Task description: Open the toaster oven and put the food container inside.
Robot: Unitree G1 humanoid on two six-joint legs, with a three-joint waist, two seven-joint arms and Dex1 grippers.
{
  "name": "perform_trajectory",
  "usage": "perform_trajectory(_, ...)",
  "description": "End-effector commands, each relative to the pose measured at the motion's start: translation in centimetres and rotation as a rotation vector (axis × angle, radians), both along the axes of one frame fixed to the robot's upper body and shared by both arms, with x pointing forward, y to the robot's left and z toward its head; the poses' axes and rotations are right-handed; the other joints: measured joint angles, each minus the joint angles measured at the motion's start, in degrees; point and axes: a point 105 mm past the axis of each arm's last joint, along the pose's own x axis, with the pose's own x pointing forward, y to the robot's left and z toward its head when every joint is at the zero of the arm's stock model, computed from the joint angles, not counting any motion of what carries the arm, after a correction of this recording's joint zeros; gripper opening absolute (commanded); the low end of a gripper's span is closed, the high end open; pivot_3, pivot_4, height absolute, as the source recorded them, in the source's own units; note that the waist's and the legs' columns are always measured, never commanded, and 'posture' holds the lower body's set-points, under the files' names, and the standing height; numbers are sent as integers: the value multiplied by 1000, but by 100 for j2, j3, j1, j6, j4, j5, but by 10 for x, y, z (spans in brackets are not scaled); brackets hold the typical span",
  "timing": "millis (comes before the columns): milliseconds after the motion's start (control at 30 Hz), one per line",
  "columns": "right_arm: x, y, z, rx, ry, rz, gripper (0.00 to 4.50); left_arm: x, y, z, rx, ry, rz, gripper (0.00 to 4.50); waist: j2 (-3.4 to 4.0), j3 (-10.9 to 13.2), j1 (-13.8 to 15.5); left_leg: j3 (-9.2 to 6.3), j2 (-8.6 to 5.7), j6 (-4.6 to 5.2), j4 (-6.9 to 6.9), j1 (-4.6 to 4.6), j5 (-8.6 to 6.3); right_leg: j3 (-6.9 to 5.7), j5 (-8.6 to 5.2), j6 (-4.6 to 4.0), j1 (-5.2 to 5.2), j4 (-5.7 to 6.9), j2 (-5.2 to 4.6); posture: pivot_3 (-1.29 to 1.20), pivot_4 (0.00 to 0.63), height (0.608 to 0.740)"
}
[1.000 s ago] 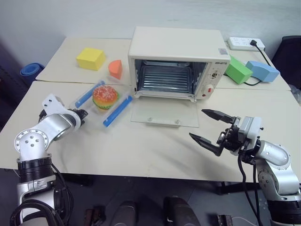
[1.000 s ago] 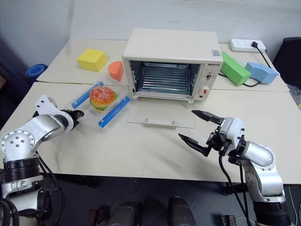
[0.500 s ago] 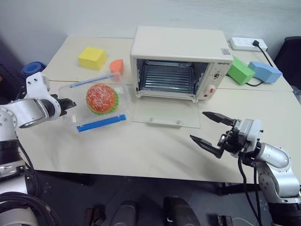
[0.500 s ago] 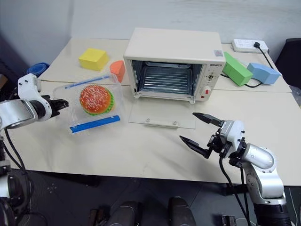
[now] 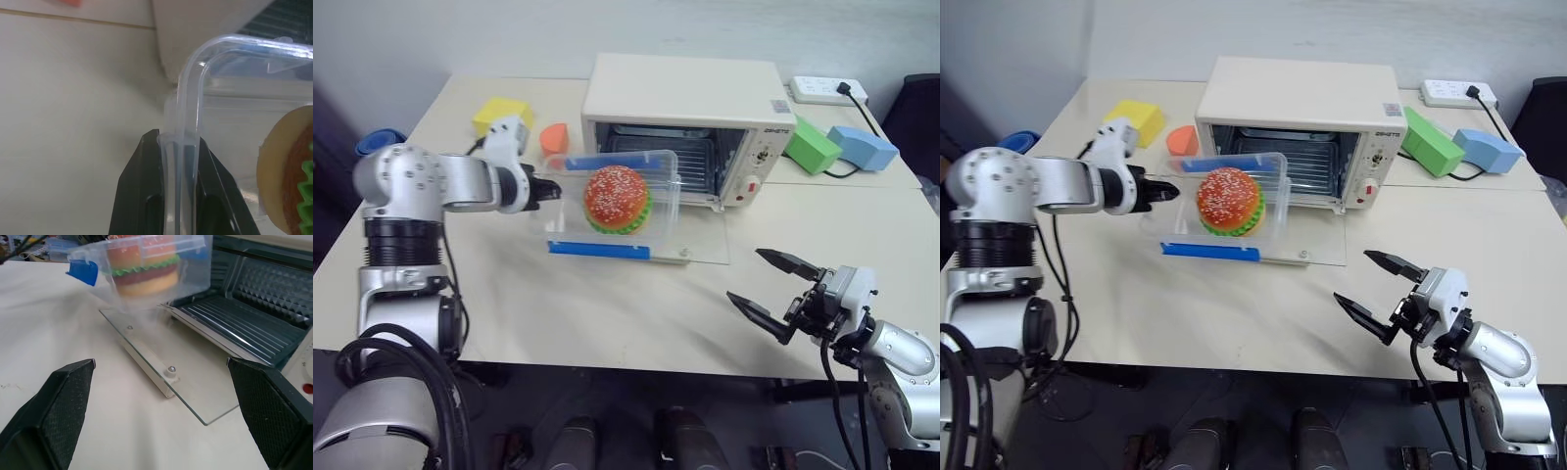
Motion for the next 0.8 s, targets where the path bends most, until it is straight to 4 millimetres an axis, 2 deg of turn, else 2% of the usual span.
perform_trajectory(33, -9, 1, 11, 9, -60, -19, 4500, 11, -12, 18, -19, -79, 1, 166, 0, 0, -15, 1, 0, 0, 0, 0, 0, 1, 0, 0, -1, 1, 0, 0, 150, 740)
perform_trajectory(167, -15, 0, 10, 15, -60, -48, 4500, 21, -36, 6, 5, -58, -23, 166, -3, 2, 16, 0, -2, -1, 1, 0, 0, 0, 1, 2, 1, -1, -3, 0, 150, 740)
perform_trajectory(333, -21, -2, 9, 32, -62, -84, 4500, 33, -52, 6, 19, -98, -20, 166, -4, 2, 62, 3, -9, 0, 2, 3, 1, 0, 1, 9, 4, -1, -5, 0, 150, 740)
perform_trajectory(400, -23, -1, 8, 39, -59, -91, 4500, 36, -57, 8, -1, -108, -25, 878, -4, 2, 63, 4, -7, 0, 1, 4, 0, 1, 1, 10, 4, 0, -3, 0, 150, 740)
perform_trajectory(533, -25, 1, 5, 50, -52, -97, 4500, 34, -64, 11, -20, -96, -54, 1889, -5, 3, 61, 4, -8, 1, 2, 3, 1, 2, 1, 10, 3, 1, -5, 0, 150, 740)
perform_trajectory(733, -24, 1, 8, 60, -47, -102, 4500, 33, -43, 29, -97, -159, -33, 3639, -5, 3, 41, 4, -3, 0, 2, 3, 1, 2, 1, 11, 2, 2, -2, 0, 150, 740)
perform_trajectory(800, -23, 2, 12, 72, -37, -96, 4500, 28, -33, 37, -153, -201, -67, 3639, -5, 3, 12, 5, -3, 0, 2, 3, 1, 2, 1, 10, 1, 3, -3, 0, 150, 740)
